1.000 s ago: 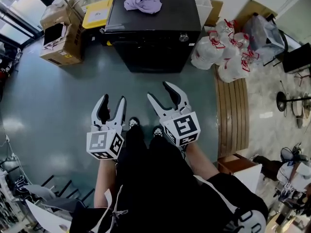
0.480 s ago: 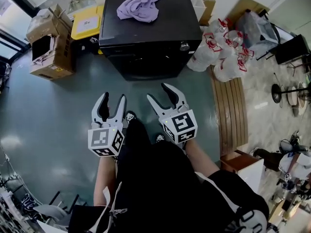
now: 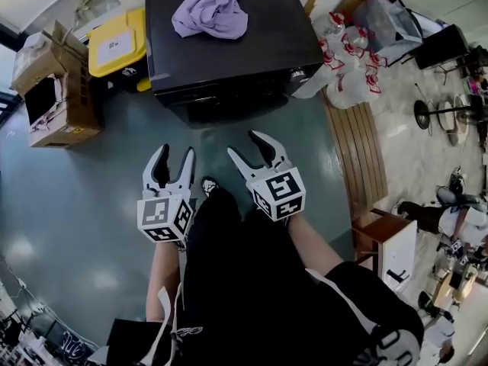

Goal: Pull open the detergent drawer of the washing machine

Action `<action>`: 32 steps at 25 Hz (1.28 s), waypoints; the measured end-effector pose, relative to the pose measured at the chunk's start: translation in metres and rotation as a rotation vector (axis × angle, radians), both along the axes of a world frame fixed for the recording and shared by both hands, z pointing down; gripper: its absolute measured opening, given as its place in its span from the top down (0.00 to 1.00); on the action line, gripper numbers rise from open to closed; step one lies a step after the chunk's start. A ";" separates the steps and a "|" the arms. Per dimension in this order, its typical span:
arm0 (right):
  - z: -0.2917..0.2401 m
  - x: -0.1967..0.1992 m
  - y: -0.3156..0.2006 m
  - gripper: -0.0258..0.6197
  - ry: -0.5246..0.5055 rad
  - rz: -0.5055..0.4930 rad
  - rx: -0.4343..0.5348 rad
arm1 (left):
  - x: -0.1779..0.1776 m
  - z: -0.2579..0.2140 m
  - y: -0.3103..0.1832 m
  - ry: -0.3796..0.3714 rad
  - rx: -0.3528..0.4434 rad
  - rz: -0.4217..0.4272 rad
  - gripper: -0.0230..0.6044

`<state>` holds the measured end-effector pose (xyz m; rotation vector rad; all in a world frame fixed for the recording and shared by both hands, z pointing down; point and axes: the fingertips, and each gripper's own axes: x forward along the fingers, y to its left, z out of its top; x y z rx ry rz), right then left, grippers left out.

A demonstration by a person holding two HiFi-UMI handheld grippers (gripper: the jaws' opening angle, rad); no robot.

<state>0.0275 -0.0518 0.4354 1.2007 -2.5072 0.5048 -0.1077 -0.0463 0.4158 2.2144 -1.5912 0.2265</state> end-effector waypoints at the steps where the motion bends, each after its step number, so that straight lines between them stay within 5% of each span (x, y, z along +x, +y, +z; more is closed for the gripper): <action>1: 0.005 -0.006 -0.005 0.58 0.002 0.010 -0.010 | -0.007 0.005 -0.005 0.005 -0.011 0.008 0.57; 15: 0.077 -0.035 -0.036 0.58 0.040 0.081 -0.110 | -0.037 0.085 -0.040 0.015 -0.104 0.072 0.57; 32: 0.131 -0.043 -0.102 0.58 0.076 0.035 -0.172 | -0.053 0.154 -0.092 -0.034 -0.174 -0.052 0.57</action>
